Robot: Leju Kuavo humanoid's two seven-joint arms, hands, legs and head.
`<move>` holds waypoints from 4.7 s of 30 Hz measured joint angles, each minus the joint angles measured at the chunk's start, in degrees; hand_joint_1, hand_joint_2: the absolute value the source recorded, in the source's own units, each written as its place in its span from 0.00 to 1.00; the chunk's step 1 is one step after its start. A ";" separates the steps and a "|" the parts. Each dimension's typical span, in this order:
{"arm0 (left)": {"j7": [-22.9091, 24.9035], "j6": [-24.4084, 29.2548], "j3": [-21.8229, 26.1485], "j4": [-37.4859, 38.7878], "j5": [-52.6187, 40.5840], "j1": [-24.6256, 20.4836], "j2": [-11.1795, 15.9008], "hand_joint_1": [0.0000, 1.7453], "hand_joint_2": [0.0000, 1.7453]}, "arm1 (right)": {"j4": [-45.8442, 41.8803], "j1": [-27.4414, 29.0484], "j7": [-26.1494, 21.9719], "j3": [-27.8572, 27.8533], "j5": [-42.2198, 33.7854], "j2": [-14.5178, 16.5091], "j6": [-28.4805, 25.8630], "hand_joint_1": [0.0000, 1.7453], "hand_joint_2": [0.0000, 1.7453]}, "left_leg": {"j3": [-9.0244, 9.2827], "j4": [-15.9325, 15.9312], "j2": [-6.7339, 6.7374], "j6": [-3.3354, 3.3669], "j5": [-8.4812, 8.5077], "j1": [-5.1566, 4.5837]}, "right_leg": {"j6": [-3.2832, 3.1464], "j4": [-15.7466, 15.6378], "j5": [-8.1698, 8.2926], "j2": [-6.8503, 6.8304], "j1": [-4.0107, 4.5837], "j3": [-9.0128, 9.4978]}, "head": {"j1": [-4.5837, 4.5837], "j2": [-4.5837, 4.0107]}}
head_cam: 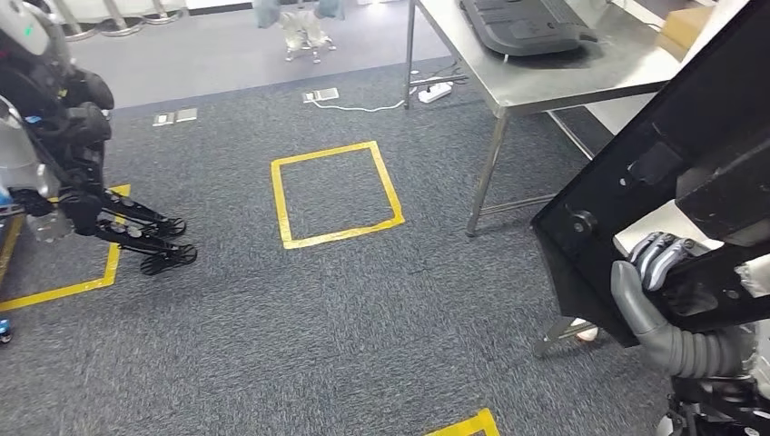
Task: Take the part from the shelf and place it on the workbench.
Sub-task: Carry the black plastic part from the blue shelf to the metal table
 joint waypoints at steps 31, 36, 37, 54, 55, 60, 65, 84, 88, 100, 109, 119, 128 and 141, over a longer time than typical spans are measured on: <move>0.13 -0.25 -0.18 0.02 -1.51 0.11 0.10 0.00 1.00 | 14.57 5.07 23.21 -30.40 4.61 -23.07 11.09 1.00 1.00 | -0.83 -0.42 -0.12 2.46 1.27 -1.85 | -0.33 0.60 -0.26 0.15 0.09 -0.41 | 0.07 0.00; 0.58 -0.38 -0.39 0.02 -2.02 0.07 0.10 0.00 1.00 | 20.13 9.57 23.79 -38.08 9.71 -26.01 18.78 1.00 1.00 | 0.08 -3.04 3.05 3.30 2.29 -1.82 | 1.10 3.37 -1.74 -1.57 -0.13 -2.61 | 0.19 0.00; 0.66 -0.38 -0.50 0.03 -2.05 0.07 0.10 0.00 1.00 | 21.16 9.88 23.78 -39.49 10.91 -26.31 20.40 1.00 1.00 | 0.16 -3.28 3.85 3.42 2.44 -1.80 | 1.27 6.69 -3.59 -3.46 -0.05 -4.14 | 0.22 0.00; 0.48 -0.22 -1.26 0.10 -2.65 -0.75 0.28 0.00 1.00 | 27.87 3.39 23.71 -46.03 24.61 -26.02 36.58 1.00 1.00 | -5.76 13.28 5.77 0.79 -7.99 -1.57 | -0.33 0.63 -0.01 -5.25 -0.69 -0.92 | -0.22 0.00; 0.48 -0.22 -1.26 0.10 -2.75 -1.03 0.28 0.00 1.00 | 28.19 2.62 23.73 -46.00 25.62 -25.93 38.03 1.00 1.00 | -7.40 16.37 5.58 0.97 -8.78 -1.69 | -0.43 0.63 0.00 -4.63 -0.55 -0.92 | -0.24 0.00; 0.64 -0.36 -1.54 0.10 -3.31 -0.73 0.31 0.00 1.00 | 29.68 -0.12 23.78 -46.08 30.00 -25.77 43.86 1.00 1.00 | -2.07 2.36 2.57 3.51 -0.05 -2.63 | -0.62 0.61 0.35 -1.39 -0.25 -1.02 | -0.27 0.00; 0.66 -0.81 -1.70 0.10 -3.70 -0.52 0.34 0.00 1.00 | 31.20 -0.32 23.81 -47.00 34.96 -26.12 49.34 1.00 1.00 | -0.13 -2.90 3.29 3.78 2.20 -2.63 | 0.45 0.66 0.57 -0.45 -0.30 -1.61 | -0.21 0.00; 0.17 -0.75 -2.60 0.12 -3.46 -0.81 0.66 0.00 1.00 | 32.86 0.19 23.68 -46.26 27.26 -26.73 45.62 1.00 1.00 | -3.35 4.27 5.79 1.10 -1.56 -1.83 | 0.43 0.18 -1.22 -6.10 -0.98 1.03 | -0.20 0.00; -0.16 -0.75 -2.60 0.12 -3.27 -1.53 0.66 0.00 1.00 | 32.58 -0.40 23.62 -43.96 25.36 -27.85 42.80 1.00 1.00 | -9.00 15.90 5.57 1.20 -5.36 -1.86 | -0.33 0.15 -1.27 -7.47 -0.39 1.02 | -0.23 0.00; -0.01 -1.03 -2.64 0.16 -4.03 -0.49 0.83 0.00 1.00 | 31.35 -0.18 23.60 -38.46 21.41 -31.28 35.22 1.00 1.00 | -0.96 -3.55 5.54 3.93 3.49 -2.52 | 1.20 10.48 -6.95 -6.55 -0.11 -3.82 | -0.19 0.00; 0.10 -1.03 -2.64 0.21 -3.61 -0.55 1.01 0.00 1.00 | 30.49 0.39 23.64 -35.35 21.37 -32.77 33.18 1.00 1.00 | -0.80 -2.44 5.27 2.47 2.30 -2.50 | 1.73 0.34 -1.30 -5.84 -0.68 0.86 | -0.23 0.00; -0.13 -1.21 -2.57 0.21 -3.22 -1.63 1.02 0.00 1.00 | 29.93 0.19 23.64 -33.10 22.09 -34.12 32.98 1.00 1.00 | -9.68 15.44 5.19 1.14 -3.82 -1.95 | -0.65 0.21 -1.60 -6.07 -0.53 1.17 | -0.30 0.00; -0.03 -1.37 -2.60 0.21 -3.26 -0.57 0.98 0.00 1.00 | 29.90 -0.29 23.71 -32.03 22.16 -34.62 32.98 1.00 1.00 | -2.11 -2.96 5.02 3.32 3.63 -2.47 | 0.97 1.55 -2.93 -5.85 -0.52 0.58 | -0.25 0.00; 0.19 -1.38 -2.60 0.23 -3.15 -0.52 0.97 0.00 1.00 | 29.90 -1.79 23.69 -30.11 23.01 -34.71 33.61 1.00 1.00 | -0.70 -2.36 4.90 2.37 1.81 -2.49 | 0.79 0.40 -1.26 -5.77 -0.62 0.36 | -0.23 0.00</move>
